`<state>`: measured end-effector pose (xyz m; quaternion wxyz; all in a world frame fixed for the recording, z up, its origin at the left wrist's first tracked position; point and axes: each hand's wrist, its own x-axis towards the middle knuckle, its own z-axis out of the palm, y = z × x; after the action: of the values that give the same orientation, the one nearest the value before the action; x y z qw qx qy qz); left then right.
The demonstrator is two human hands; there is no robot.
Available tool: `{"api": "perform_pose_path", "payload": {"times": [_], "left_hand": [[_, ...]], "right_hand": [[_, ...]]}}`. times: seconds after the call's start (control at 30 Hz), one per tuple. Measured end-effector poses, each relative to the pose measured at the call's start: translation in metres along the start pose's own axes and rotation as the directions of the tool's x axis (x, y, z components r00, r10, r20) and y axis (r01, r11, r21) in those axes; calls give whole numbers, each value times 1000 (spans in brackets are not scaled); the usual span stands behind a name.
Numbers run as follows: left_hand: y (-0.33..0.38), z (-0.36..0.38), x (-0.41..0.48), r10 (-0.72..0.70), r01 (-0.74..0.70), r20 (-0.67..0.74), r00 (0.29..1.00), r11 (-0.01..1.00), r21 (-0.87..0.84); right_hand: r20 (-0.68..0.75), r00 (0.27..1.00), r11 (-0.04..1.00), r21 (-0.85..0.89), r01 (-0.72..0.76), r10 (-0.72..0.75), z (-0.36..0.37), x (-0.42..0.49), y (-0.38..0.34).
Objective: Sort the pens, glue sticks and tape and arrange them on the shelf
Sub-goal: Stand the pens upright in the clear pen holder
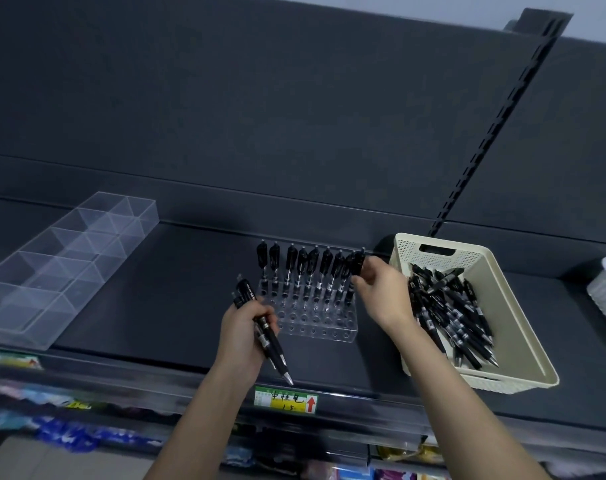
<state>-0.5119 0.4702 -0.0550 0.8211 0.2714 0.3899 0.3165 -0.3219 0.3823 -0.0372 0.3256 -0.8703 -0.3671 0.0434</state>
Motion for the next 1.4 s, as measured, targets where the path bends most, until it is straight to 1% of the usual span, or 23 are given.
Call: {"api": "perform_pose_path", "payload": {"times": [0.1,0.27,0.3,0.37,0.4,0.43,0.5,0.57,0.6,0.7,0.8,0.9,1.0,1.1,1.17,1.23,1.3,1.4], "left_hand": [[3,0,-1,20,-20,4,1000,1000,-16],[4,-2,1,59,-59,5,998,998,18],[3,-2,2,61,-62,9,998,998,11],[3,-2,3,72,-72,20,997,997,4],[3,-2,3,81,-81,24,996,997,5],[3,0,3,89,-89,29,996,996,8],[5,3,2,94,-95,50,994,995,19],[8,5,0,99,-104,87,991,993,53],[9,5,-2,109,-119,106,988,988,95],[11,4,-4,154,-180,134,979,960,213],[14,-2,-3,186,-217,152,971,950,226],[19,-10,-3,194,-220,164,967,962,161],[26,-19,2,221,-227,71,973,970,90],[31,-28,9,245,-244,-10,969,966,84],[34,-32,12,273,-269,-29,961,957,110],[36,-34,15,287,-280,-38,957,952,121],[38,-37,18,271,-266,-44,962,958,105],[41,-43,24,224,-222,-60,973,974,37]], "right_hand": [[-24,999,1000,15,-23,23,1,-4,2],[-28,996,996,30,-79,80,-3,-9,0],[-60,992,992,65,-107,111,-6,-12,-1],[-131,974,967,202,-158,186,-10,-23,-9],[-127,969,949,266,-171,211,-9,-31,-16],[-82,973,931,316,-181,217,-6,-38,-24],[85,982,900,392,-191,171,7,-51,-42],[246,966,900,399,-177,81,21,-59,-60],[284,958,909,386,-155,42,29,-61,-67],[301,953,928,361,-88,-27,44,-63,-81],[305,950,946,322,-46,-58,51,-60,-88],[246,969,952,297,-71,-5,50,-56,-92],[94,994,947,311,-84,58,45,-48,-94],[-30,997,941,333,-57,71,45,-38,-98],[-46,997,950,309,-37,54,51,-33,-102],[-33,999,959,282,-28,39,58,-31,-104],[-24,999,964,267,-21,28,65,-31,-105],[-37,999,975,222,-3,12,74,-31,-105]]}}
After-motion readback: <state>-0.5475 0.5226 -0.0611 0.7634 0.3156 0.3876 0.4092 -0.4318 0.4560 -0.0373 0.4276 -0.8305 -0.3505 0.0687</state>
